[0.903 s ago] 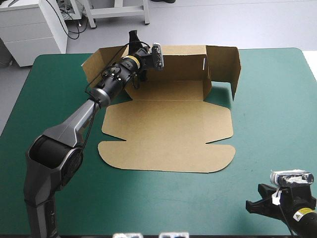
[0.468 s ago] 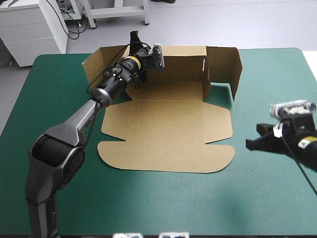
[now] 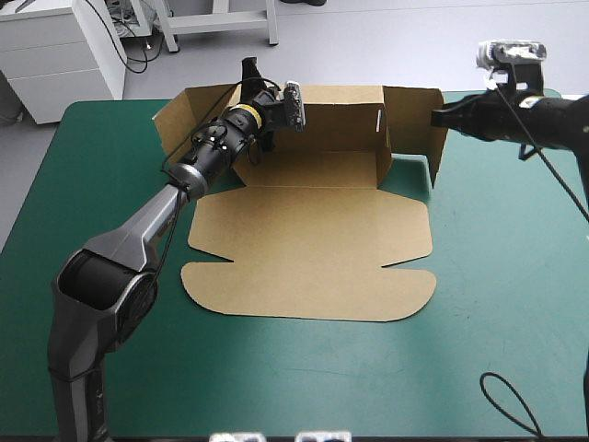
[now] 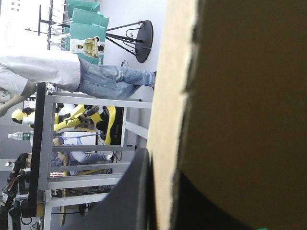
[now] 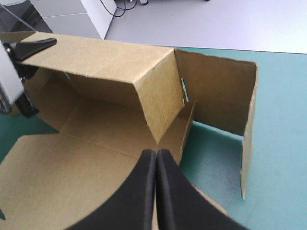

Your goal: Fold the box

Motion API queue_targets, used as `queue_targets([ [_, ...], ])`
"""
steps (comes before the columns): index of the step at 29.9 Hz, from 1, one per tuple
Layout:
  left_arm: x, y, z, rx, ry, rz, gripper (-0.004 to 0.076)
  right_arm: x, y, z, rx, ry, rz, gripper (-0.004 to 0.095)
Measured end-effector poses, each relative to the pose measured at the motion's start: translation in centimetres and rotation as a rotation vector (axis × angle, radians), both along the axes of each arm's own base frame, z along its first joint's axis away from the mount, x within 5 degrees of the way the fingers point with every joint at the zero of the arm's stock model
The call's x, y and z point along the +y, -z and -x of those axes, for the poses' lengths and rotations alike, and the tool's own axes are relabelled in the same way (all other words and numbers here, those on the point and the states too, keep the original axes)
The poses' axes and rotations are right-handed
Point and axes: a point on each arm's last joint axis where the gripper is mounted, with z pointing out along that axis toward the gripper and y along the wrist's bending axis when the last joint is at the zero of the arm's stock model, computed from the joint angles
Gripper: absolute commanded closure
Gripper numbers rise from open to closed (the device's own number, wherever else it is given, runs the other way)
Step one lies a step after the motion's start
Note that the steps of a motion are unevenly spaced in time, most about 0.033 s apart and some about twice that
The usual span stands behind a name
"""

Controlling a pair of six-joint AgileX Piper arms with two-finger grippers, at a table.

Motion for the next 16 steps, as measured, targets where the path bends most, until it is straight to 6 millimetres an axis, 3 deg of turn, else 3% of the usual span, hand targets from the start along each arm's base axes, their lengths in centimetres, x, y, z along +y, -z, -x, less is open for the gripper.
queue_targets([
  [7, 0.0, 0.0, 0.0, 0.003, -0.003, -0.002, 0.0731, 2.7, 2.7, -7.6, 0.102, -0.007, -0.036, 0.0920],
  [11, 0.0, -0.1, 0.0, -0.003, 0.001, 0.001, 0.0731, 4.2, 5.0, -9.8, 0.203, 0.033, 0.021, 0.0920],
  [16, 0.0, -0.1, 0.0, -0.003, 0.001, 0.001, 0.0731, 4.9, 7.1, -10.4, 0.292, 0.072, 0.121, 0.0920],
])
